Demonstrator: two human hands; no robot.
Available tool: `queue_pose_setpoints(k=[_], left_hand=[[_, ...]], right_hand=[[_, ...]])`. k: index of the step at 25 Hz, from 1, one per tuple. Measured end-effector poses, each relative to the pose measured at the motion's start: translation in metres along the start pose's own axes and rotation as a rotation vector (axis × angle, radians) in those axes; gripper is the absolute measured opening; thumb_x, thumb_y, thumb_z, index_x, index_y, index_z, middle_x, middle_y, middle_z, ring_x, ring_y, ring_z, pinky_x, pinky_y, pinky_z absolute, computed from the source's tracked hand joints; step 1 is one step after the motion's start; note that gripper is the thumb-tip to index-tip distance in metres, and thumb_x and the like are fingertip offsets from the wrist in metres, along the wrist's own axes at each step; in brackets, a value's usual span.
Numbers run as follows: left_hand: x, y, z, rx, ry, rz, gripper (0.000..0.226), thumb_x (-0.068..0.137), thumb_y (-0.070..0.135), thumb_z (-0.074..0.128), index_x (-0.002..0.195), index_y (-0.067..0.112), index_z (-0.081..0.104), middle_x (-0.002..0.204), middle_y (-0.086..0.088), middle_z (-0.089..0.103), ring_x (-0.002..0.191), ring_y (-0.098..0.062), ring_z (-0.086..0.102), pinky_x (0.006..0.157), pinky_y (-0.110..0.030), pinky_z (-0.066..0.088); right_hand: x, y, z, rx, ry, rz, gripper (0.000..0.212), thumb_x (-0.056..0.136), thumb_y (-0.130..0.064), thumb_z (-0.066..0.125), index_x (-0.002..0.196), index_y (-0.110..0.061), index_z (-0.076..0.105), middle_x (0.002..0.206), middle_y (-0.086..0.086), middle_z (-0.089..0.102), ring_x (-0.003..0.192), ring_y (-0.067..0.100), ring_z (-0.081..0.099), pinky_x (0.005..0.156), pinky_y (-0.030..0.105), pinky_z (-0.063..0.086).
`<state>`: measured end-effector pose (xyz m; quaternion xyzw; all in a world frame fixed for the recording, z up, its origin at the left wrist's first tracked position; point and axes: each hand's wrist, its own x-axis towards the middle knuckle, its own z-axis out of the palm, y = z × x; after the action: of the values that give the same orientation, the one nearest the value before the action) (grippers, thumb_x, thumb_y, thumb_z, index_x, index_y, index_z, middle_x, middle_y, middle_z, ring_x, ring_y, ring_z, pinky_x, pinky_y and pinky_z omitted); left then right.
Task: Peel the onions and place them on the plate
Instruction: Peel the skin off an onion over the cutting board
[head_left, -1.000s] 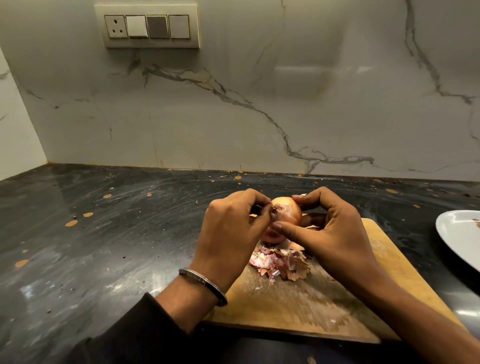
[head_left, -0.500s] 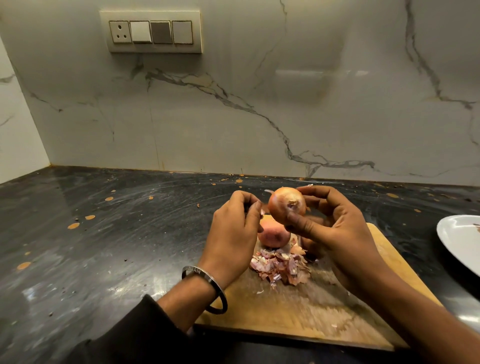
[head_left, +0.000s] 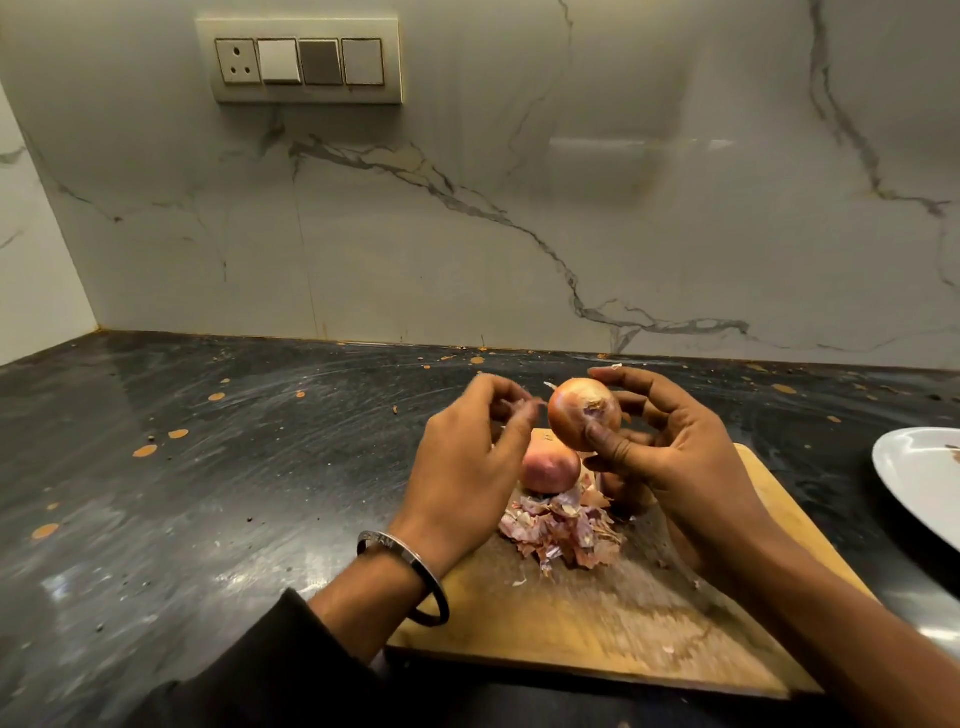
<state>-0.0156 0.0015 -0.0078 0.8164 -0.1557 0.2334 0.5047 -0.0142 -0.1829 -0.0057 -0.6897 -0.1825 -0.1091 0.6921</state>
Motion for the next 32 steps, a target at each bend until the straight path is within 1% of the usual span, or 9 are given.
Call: queue_pose_setpoints(k=[2,6,15,19,21,24,28,30,32], left_hand=[[0.0008,0.0009,-0.0008,-0.188,0.017,-0.020,0.021,0.091,0.029,0.063,0.107,0.016,0.066,0.090,0.003,0.072,0.075,-0.009,0.071,0.061,-0.023,0.057],[0.0004,0.0003,-0.0013,-0.216,0.077,-0.015,0.010,0.085,0.017,0.073,0.094,0.013,0.073,0.081,0.002,0.074,0.070,-0.009,0.073,0.058,-0.021,0.057],[0.0036,-0.0038,-0.0028,-0.150,0.086,-0.089,0.009,0.099,0.015,0.055,0.100,0.013,0.064,0.083,0.001,0.070,0.071,-0.008,0.070,0.066,-0.026,0.058],[0.0005,0.0028,-0.0027,-0.089,0.078,0.077,0.019,0.097,0.018,0.057,0.112,0.019,0.069,0.097,0.010,0.073,0.093,0.001,0.068,0.077,-0.019,0.056],[-0.0019,0.0053,-0.0019,-0.090,0.033,0.140,0.020,0.091,0.023,0.066,0.109,0.021,0.073,0.098,0.011,0.073,0.094,0.001,0.068,0.075,-0.016,0.055],[-0.0021,0.0045,-0.0014,-0.167,-0.025,0.127,0.020,0.086,0.019,0.072,0.105,0.016,0.074,0.097,0.007,0.074,0.091,-0.003,0.071,0.070,-0.020,0.058],[-0.0005,0.0050,-0.0028,-0.444,-0.149,0.010,0.018,0.087,0.009,0.069,0.104,0.010,0.068,0.103,-0.002,0.071,0.089,-0.019,0.074,0.064,-0.036,0.062],[-0.0009,0.0052,-0.0028,-0.486,-0.163,-0.009,0.019,0.085,0.013,0.069,0.104,0.010,0.067,0.104,-0.002,0.070,0.084,-0.023,0.074,0.060,-0.038,0.062],[-0.0015,0.0052,-0.0027,-0.464,-0.141,-0.010,0.022,0.084,0.021,0.068,0.104,0.012,0.067,0.104,-0.001,0.070,0.080,-0.023,0.074,0.060,-0.039,0.062]], right_hand=[[-0.0015,-0.0011,0.0016,-0.031,-0.010,-0.007,0.053,0.066,-0.024,0.079,0.118,-0.024,0.067,0.114,0.004,0.069,0.088,0.022,0.075,0.062,0.024,0.058],[-0.0065,-0.0039,0.0071,-0.073,-0.033,-0.030,0.060,0.061,-0.040,0.082,0.118,-0.029,0.067,0.112,-0.002,0.070,0.088,0.022,0.075,0.061,0.022,0.056],[-0.0054,-0.0053,0.0054,-0.054,-0.055,-0.033,0.053,0.068,-0.029,0.075,0.120,-0.025,0.066,0.114,0.001,0.071,0.094,0.020,0.072,0.065,0.022,0.056],[-0.0043,-0.0006,0.0046,-0.033,-0.080,0.017,0.052,0.074,-0.025,0.070,0.126,-0.025,0.066,0.110,0.001,0.073,0.094,0.015,0.072,0.066,0.020,0.054],[-0.0038,0.0013,0.0044,-0.031,-0.107,0.037,0.050,0.079,-0.026,0.067,0.129,-0.023,0.064,0.110,0.002,0.074,0.097,0.015,0.072,0.068,0.020,0.054],[-0.0031,0.0009,0.0050,-0.018,-0.120,0.044,0.044,0.085,-0.028,0.061,0.129,-0.022,0.064,0.098,0.001,0.074,0.068,0.002,0.066,0.054,0.015,0.047],[-0.0026,0.0015,0.0032,-0.009,-0.133,0.056,0.034,0.092,-0.036,0.051,0.124,-0.029,0.063,0.081,0.005,0.069,0.049,0.013,0.043,0.042,0.024,0.036],[-0.0032,0.0001,0.0033,0.007,-0.163,0.049,0.034,0.095,-0.038,0.048,0.122,-0.027,0.063,0.085,0.006,0.072,0.051,0.013,0.053,0.044,0.021,0.040],[-0.0042,-0.0003,0.0058,-0.013,-0.202,0.032,0.037,0.094,-0.034,0.053,0.129,-0.025,0.059,0.100,0.004,0.074,0.071,0.011,0.071,0.054,0.019,0.051]])
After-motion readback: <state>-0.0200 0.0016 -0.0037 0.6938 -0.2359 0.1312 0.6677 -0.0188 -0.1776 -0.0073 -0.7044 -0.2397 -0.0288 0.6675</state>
